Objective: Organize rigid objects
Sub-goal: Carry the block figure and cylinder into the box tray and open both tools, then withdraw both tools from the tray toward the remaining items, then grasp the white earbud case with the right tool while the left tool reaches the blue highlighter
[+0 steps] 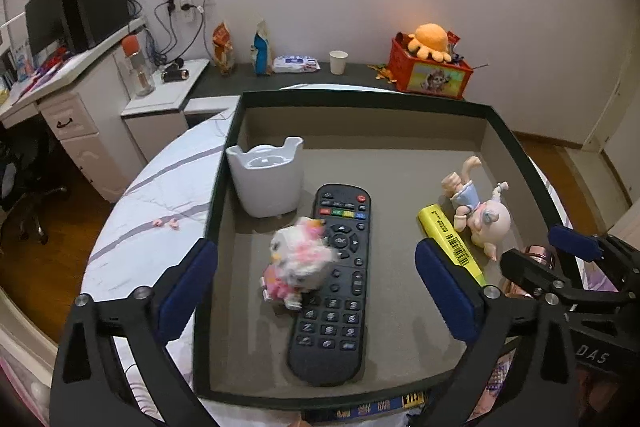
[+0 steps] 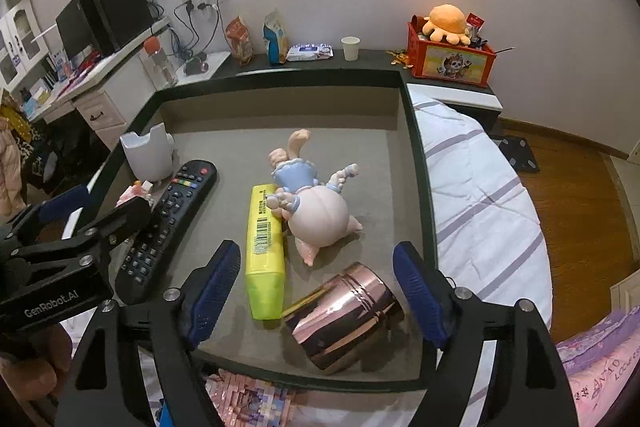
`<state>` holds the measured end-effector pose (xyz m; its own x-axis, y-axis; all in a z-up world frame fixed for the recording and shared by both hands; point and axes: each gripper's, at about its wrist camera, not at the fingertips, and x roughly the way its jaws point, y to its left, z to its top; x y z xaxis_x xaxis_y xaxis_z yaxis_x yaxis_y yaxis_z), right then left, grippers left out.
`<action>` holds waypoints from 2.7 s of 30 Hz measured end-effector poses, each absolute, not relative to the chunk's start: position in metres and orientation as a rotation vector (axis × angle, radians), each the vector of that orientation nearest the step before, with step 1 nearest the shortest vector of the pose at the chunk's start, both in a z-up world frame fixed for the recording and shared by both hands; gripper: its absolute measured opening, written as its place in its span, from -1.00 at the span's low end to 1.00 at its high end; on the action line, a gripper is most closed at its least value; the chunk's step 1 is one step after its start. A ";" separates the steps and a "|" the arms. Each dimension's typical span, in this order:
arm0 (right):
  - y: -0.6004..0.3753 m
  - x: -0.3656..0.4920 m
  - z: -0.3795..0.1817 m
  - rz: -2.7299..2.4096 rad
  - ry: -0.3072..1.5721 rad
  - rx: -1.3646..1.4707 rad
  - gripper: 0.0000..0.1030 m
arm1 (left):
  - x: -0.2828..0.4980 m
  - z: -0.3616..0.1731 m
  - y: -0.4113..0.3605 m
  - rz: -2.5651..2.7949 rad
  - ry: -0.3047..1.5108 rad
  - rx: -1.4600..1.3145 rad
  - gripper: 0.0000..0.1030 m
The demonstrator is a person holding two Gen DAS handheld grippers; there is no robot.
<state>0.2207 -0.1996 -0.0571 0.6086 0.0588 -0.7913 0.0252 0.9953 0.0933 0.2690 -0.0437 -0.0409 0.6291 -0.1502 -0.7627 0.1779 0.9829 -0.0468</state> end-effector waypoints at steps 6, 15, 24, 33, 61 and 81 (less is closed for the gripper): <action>-0.208 0.204 -0.042 -0.010 0.870 0.140 0.96 | 0.251 -0.024 -0.031 -0.097 0.839 0.061 0.99; -0.197 0.159 -0.009 0.013 0.800 0.149 1.00 | 0.203 0.001 0.000 -0.079 0.804 0.010 0.99; -0.182 0.102 0.000 0.026 0.784 0.130 1.00 | 0.155 -0.003 0.013 -0.080 0.817 0.000 0.99; -0.188 0.069 -0.015 0.006 0.819 0.151 1.00 | 0.105 -0.010 0.021 -0.061 0.812 -0.022 0.99; -0.179 0.030 -0.031 0.037 0.840 0.108 1.00 | 0.077 -0.018 0.009 -0.075 0.819 0.022 0.99; -0.157 0.059 -0.115 0.132 0.982 0.038 0.66 | 0.094 -0.056 0.004 -0.084 0.910 0.034 0.99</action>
<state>0.0587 -0.1574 -0.1146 0.5479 0.1289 -0.8266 -0.0947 0.9913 0.0918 0.0941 0.0036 -0.0559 0.6106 -0.0584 -0.7898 0.0869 0.9962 -0.0065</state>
